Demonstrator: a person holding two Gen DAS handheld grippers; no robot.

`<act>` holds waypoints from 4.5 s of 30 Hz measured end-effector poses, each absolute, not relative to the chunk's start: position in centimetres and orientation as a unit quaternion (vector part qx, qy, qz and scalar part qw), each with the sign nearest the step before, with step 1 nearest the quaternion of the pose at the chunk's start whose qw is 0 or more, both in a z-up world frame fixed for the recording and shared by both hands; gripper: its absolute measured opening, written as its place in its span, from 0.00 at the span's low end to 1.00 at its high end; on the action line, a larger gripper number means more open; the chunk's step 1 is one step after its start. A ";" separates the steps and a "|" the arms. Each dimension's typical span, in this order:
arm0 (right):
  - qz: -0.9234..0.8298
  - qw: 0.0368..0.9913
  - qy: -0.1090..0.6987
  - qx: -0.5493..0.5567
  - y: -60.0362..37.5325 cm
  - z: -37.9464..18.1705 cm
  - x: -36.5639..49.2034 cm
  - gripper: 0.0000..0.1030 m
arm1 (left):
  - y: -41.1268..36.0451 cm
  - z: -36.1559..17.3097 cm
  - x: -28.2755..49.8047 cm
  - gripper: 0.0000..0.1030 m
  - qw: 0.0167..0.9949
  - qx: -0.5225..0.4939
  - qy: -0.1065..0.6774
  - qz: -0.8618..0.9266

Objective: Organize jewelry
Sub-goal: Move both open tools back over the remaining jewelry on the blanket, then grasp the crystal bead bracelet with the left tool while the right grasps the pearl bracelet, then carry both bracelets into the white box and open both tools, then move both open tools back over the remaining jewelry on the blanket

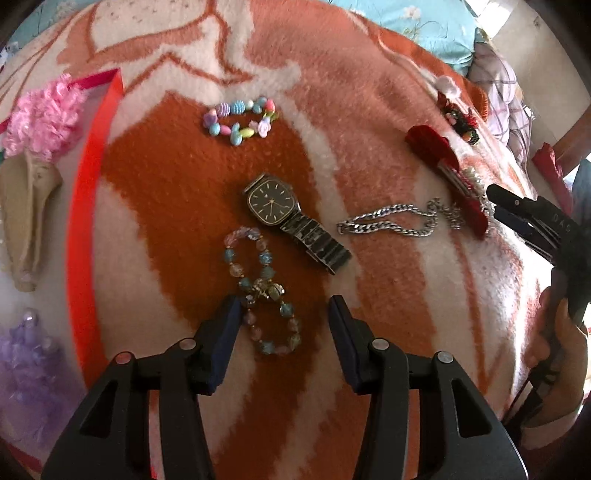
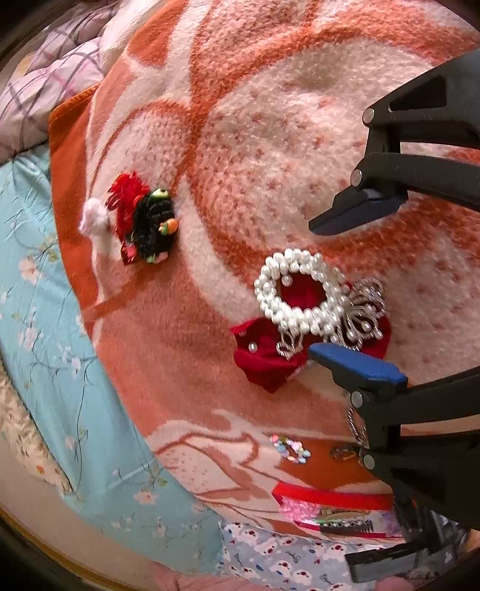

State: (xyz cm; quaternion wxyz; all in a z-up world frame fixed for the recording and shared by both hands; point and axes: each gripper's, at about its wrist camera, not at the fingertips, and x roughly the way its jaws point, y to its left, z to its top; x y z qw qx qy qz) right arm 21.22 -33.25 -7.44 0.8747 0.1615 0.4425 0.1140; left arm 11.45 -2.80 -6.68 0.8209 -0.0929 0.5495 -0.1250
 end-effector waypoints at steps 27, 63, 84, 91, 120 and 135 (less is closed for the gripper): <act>0.186 0.885 0.388 0.177 -31.3 -3.2 18.5 0.19 | 0.1 -2.2 8.6 0.13 0.846 -0.128 0.498 -0.141; 0.417 0.808 0.407 0.085 -8.5 -0.4 11.1 0.19 | 16.5 2.0 0.5 0.13 0.887 -0.209 0.413 -0.002; 0.443 0.775 0.451 0.009 2.6 -5.0 11.4 0.19 | 21.1 -3.0 1.4 0.13 0.870 -0.225 0.435 0.046; 0.437 0.771 0.462 0.006 2.7 -6.5 11.8 0.19 | 21.1 -3.6 1.7 0.13 0.873 -0.209 0.437 0.050; 0.429 0.788 0.437 0.062 -1.7 -3.2 11.4 0.41 | 20.9 -3.2 1.0 0.45 0.869 -0.206 0.445 0.070; 0.372 0.824 0.415 0.103 -11.0 -2.0 11.3 0.47 | 16.7 -0.5 1.0 0.45 0.879 -0.193 0.435 0.024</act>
